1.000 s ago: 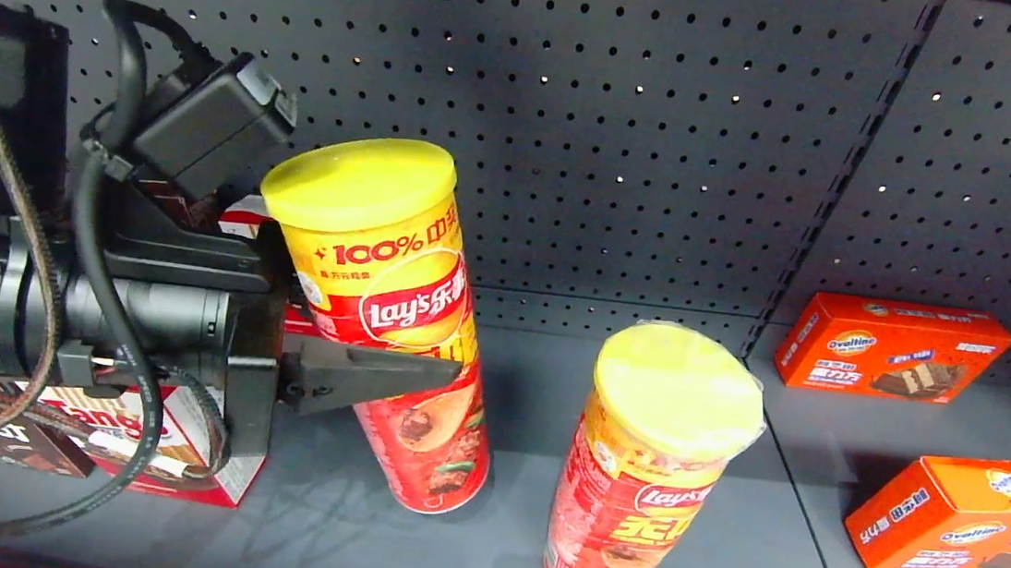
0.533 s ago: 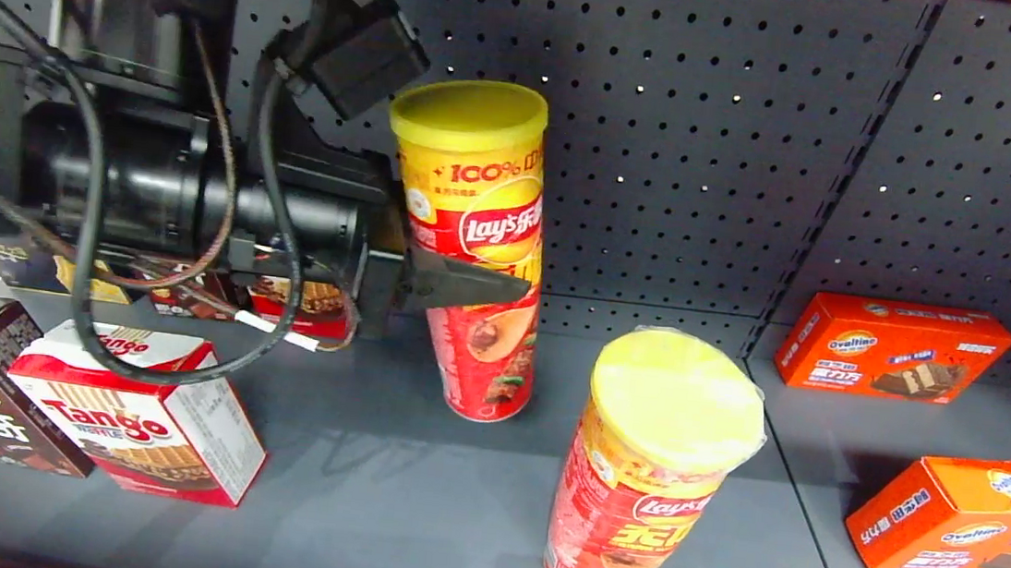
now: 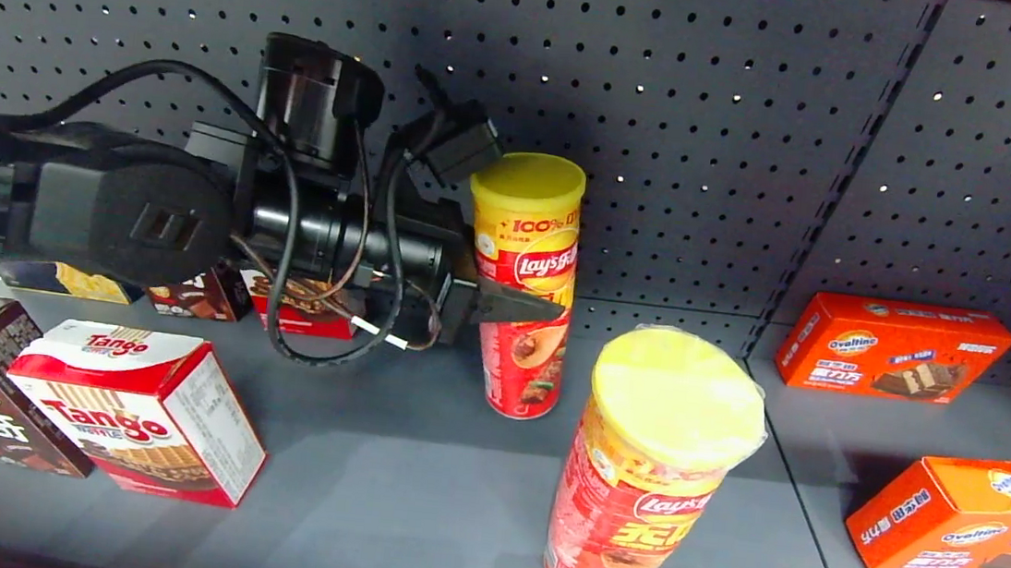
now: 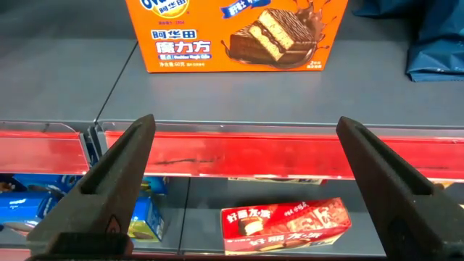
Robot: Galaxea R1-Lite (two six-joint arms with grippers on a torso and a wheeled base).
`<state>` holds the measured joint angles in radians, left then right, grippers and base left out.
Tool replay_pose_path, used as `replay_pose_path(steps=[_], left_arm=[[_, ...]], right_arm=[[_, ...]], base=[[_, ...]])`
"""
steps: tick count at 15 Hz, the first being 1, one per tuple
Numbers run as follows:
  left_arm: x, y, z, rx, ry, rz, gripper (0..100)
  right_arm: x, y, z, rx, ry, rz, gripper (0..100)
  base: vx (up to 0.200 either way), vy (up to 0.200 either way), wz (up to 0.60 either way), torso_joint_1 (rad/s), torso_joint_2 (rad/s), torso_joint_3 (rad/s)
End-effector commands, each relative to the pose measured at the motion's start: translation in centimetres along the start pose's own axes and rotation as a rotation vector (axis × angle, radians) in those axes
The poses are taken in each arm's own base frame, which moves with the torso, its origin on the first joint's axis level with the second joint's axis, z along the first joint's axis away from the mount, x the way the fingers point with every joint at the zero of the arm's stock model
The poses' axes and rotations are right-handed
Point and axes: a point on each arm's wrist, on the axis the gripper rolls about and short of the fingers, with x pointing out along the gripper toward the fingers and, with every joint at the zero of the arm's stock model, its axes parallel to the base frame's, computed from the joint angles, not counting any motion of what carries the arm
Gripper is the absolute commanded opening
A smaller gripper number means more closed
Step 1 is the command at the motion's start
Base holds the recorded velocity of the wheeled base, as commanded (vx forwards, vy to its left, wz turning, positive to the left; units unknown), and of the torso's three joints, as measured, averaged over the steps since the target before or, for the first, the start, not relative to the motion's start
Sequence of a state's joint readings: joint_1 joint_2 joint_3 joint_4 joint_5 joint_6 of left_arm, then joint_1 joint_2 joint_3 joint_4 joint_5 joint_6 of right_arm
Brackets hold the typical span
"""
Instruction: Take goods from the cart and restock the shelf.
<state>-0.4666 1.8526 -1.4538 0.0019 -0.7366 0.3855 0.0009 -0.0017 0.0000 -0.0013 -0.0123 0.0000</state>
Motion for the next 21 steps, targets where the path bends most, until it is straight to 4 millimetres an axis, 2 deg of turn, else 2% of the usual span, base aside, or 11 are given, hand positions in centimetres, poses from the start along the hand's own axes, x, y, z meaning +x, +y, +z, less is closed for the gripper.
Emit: replay_pose_path(steps=[1, 4, 9, 21], left_arm=[[1.1, 1.2, -0.7, -0.002, 0.011, 0.002, 0], [1.6, 1.7, -0.8, 0.05, 0.014, -0.001, 0], [1.8, 1.7, -0.8, 0.041, 0.027, -0.012, 0], [4.0, 2.9, -1.1, 0.041, 0.032, -0.028, 0]], right_arm=[[0.0, 0.0, 0.0, 0.0, 0.001, 0.001, 100], [0.0, 0.0, 0.0, 0.0, 0.001, 0.001, 100], [0.0, 0.0, 0.0, 0.0, 0.001, 0.001, 100], [0.0, 0.0, 0.0, 0.0, 0.001, 0.001, 100]], base=[[0.0, 0.0, 0.0, 0.0, 0.0, 0.0], [0.0, 0.0, 0.0, 0.0, 0.0, 0.0], [0.0, 0.0, 0.0, 0.0, 0.0, 0.0], [0.0, 0.0, 0.0, 0.0, 0.0, 0.0]])
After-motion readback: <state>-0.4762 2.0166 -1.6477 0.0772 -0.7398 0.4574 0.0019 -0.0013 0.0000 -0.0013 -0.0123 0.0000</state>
